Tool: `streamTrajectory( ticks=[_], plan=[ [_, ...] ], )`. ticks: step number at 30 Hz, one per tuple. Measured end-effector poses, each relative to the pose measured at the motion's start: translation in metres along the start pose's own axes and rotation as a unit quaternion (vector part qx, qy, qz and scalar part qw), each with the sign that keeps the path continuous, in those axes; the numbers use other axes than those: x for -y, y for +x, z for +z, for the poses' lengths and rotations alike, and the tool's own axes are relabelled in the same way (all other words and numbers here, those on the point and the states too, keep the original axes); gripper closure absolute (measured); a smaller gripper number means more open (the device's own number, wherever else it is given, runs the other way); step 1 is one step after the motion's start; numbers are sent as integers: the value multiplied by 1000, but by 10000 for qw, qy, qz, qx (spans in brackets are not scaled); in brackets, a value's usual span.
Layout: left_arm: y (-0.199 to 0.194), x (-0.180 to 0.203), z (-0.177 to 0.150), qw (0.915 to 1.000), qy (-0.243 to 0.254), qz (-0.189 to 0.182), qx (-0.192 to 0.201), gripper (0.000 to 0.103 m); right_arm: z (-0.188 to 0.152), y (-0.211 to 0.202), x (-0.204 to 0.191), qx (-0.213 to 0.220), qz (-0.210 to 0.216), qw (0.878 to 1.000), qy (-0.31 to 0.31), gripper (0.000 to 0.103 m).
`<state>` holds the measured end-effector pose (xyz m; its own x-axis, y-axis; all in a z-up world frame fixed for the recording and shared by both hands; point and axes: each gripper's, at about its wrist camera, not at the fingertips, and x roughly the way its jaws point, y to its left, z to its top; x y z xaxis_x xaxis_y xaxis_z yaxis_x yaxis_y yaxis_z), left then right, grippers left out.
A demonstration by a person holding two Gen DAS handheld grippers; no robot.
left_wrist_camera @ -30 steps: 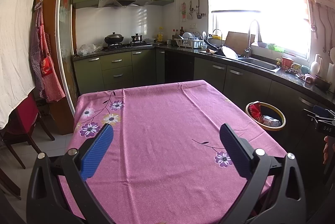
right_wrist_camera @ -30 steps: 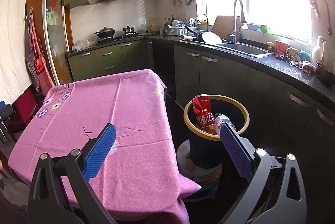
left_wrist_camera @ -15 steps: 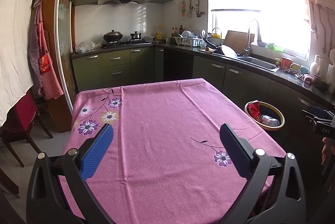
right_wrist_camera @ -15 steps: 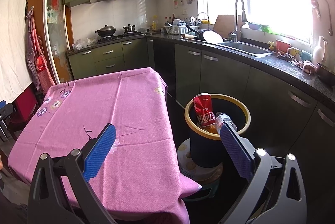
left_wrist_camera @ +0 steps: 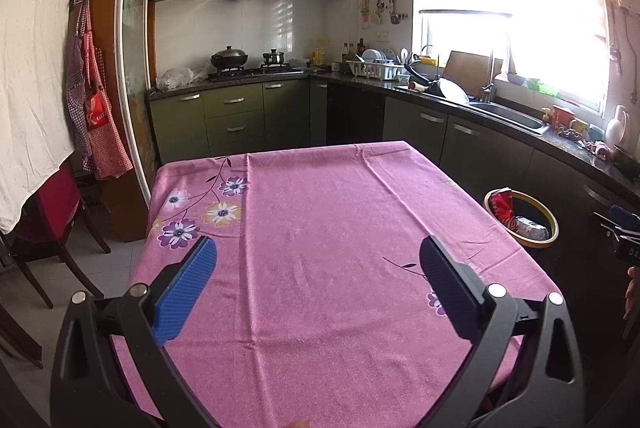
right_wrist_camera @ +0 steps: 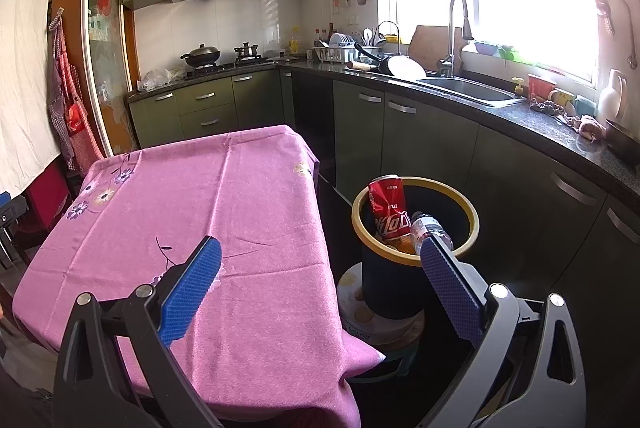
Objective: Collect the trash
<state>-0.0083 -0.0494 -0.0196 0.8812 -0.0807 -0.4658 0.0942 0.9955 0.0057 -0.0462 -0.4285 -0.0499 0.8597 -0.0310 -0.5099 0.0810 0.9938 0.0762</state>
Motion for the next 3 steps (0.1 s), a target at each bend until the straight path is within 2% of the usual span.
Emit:
streamTrajectory(
  ticks=[3],
  plan=[
    [10,-8,0,9999,1,48,-112,6,2,6,-2,-39,-35,10000,-62,5]
  ],
)
